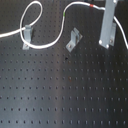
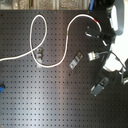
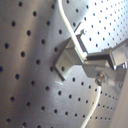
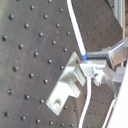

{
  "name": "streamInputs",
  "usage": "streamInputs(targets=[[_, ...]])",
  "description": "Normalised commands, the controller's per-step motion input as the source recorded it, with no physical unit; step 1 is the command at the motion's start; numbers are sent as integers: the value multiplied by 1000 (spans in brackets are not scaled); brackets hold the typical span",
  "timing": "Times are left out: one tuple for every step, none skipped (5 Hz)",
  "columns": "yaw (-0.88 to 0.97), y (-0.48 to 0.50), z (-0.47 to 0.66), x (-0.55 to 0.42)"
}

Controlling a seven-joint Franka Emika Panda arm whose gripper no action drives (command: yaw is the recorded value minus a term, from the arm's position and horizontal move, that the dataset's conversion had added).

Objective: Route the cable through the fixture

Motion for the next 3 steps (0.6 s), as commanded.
streamInputs(targets=[[0,42,-1,21],[-34,263,647,-163],[-109,270,707,-147]])
